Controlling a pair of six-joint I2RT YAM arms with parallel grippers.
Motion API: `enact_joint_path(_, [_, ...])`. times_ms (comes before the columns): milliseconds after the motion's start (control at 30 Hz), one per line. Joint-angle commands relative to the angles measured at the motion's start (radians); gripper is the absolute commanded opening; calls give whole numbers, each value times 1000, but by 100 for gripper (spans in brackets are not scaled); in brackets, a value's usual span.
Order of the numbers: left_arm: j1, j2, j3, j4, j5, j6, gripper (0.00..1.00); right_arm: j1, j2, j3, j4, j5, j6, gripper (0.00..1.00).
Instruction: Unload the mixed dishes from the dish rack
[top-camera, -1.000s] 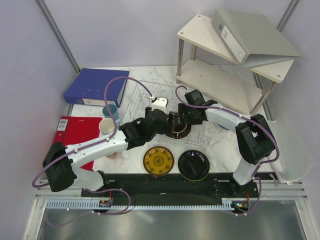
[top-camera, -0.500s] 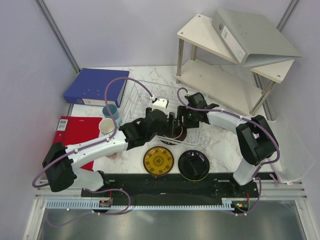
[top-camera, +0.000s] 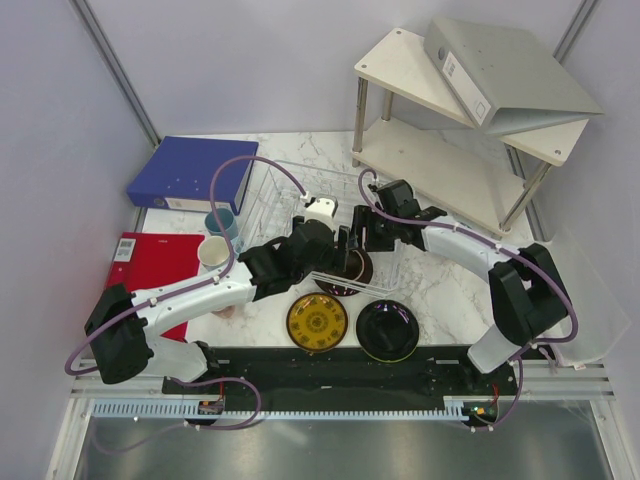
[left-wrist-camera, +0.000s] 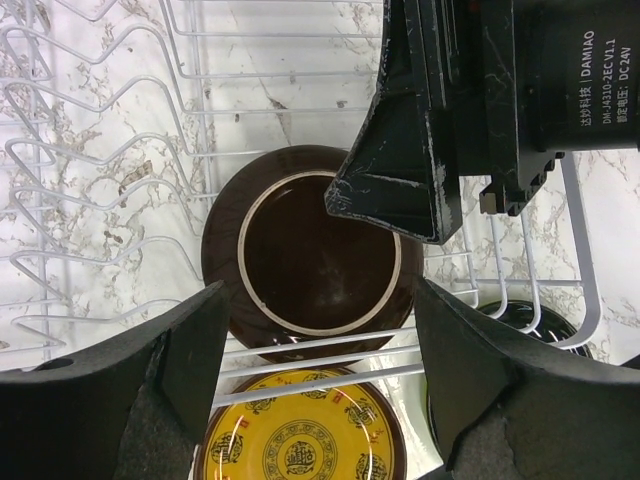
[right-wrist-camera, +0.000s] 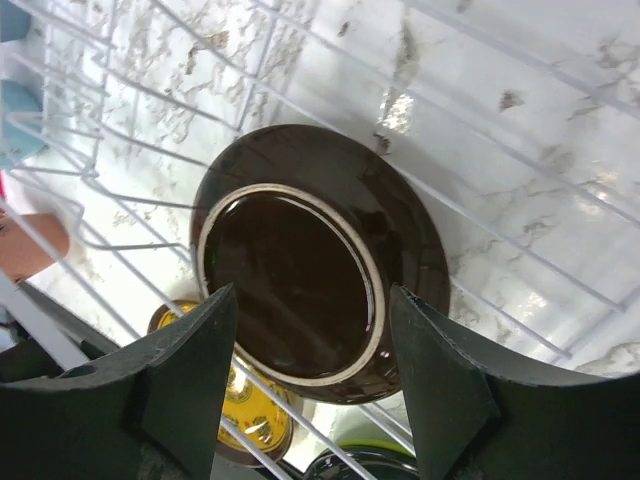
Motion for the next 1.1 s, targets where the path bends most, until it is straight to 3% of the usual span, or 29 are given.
enact_joint_path(0, [5, -19, -1, 40, 1, -25, 80, 3, -23, 48, -92, 118, -24, 70])
enact_joint_path(133, [5, -19, -1, 38, -2, -25, 80, 0, 38, 119, -220, 230, -87, 70])
enact_joint_path(433, [5, -21, -8, 32, -5, -29, 80, -1, 98, 119, -276, 160, -105, 76])
enact_joint_path(733, [8, -22, -10, 32, -4, -29, 80, -1, 181, 114, -243, 33, -104, 77])
enact_joint_path(1067, [8, -22, -10, 32, -4, -23, 79, -1, 204, 64, -95, -136, -58, 76])
